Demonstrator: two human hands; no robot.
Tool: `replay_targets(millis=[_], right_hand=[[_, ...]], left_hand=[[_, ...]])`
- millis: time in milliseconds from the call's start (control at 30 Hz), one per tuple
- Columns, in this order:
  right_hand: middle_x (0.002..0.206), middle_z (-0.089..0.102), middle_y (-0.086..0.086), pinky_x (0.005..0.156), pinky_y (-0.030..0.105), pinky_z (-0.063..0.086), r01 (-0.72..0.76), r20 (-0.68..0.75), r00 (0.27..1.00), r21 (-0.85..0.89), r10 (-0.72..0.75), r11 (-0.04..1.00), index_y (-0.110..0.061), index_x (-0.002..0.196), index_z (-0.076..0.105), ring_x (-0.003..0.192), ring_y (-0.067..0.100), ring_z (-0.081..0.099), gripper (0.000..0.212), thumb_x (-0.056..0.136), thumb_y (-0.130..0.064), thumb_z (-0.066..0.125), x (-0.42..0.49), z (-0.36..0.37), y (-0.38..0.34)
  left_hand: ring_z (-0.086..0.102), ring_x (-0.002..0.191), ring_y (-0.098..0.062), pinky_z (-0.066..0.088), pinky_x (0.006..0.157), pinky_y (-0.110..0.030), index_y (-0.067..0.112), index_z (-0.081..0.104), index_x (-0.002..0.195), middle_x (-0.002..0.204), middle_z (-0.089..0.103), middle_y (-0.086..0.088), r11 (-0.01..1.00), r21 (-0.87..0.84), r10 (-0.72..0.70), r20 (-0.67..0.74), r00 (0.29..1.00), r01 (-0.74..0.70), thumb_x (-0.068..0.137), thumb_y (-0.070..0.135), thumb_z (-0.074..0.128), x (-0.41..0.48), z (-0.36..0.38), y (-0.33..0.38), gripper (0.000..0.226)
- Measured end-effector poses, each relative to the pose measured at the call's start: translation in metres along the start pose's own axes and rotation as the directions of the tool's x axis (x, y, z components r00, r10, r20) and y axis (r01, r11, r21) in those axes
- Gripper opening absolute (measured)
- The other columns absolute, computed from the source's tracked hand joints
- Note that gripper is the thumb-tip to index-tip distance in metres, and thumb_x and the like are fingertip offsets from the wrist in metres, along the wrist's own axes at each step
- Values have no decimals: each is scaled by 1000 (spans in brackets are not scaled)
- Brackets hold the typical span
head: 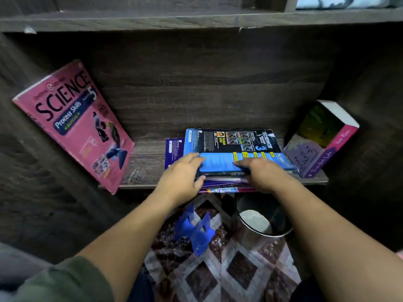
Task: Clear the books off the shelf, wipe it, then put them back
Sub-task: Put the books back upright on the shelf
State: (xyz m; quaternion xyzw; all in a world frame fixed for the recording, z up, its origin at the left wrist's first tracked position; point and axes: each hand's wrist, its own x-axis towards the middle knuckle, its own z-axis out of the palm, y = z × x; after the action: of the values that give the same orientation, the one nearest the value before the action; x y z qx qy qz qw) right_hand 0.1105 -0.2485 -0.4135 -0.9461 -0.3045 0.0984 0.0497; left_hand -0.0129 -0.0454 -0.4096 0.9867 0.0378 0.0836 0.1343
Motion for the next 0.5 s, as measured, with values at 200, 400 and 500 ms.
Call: replay_targets(millis=[200,400,500], right_hand=[[131,60,9,93,33,44,119,-150,982,9,-117,993,-40,138,48,117,30,56,45,98,-21,46,-4,-4,-19],[124,63,1,108,41,30,-99,-307,950,-137,52,986,-34,126,57,118,25,54,38,89,-25,57,-10,-11,-18],[129,56,4,100,45,41,-280,-344,906,-47,247,959,-35,128,57,114,32,56,39,95,-17,45,-15,-13,-5]], left_hand=[[55,119,-25,45,92,-38,23,41,140,135,54,0,975,210,87,-91,992,-66,96,29,49,26,16,25,45],[64,100,-32,49,79,-39,24,48,135,122,64,-3,892,452,9,14,1000,-15,92,12,46,28,11,17,45],[64,98,-30,48,73,-37,19,56,119,113,64,-3,870,490,-67,-6,998,61,89,11,48,23,2,20,32]])
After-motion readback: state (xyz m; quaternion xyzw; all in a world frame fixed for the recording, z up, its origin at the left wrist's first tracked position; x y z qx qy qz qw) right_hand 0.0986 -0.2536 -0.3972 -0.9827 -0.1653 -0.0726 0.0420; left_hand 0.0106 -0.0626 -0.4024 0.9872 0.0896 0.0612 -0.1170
